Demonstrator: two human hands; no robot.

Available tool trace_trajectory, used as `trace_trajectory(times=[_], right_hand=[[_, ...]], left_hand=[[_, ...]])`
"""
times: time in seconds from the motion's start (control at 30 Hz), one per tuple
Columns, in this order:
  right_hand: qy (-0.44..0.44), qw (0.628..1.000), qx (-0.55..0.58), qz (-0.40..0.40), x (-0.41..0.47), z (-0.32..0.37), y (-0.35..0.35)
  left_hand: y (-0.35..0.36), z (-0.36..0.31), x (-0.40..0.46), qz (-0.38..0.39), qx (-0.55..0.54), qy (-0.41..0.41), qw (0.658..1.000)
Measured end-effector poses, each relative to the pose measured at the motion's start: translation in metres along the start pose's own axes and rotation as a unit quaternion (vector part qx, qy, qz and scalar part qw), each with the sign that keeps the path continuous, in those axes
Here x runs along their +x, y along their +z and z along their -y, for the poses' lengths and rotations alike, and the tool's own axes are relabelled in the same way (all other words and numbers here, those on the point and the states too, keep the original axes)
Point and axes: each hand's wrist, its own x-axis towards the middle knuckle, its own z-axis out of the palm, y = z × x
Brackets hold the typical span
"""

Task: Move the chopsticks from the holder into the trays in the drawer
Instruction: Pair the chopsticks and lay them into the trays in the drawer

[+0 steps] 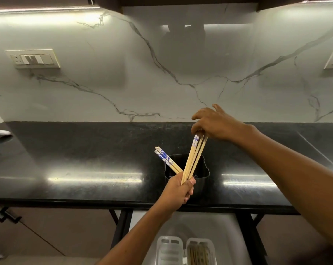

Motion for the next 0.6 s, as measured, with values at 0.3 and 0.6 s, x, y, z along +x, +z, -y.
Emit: trace_trajectory(times=[0.3, 0.6], right_hand=[[0.010, 0.987, 0.010, -0.158, -0.004, -0.021, -0.024], [0.277, 0.822, 0.468, -0.167, -0.037, 0.006, 0.035]], left_hand=[[-0.018, 0.003, 0.001, -0.041, -0.039, -0.025, 0.998], [-0.027, -0.012, 0.021, -0.138, -0.237, -0.020, 0.962]])
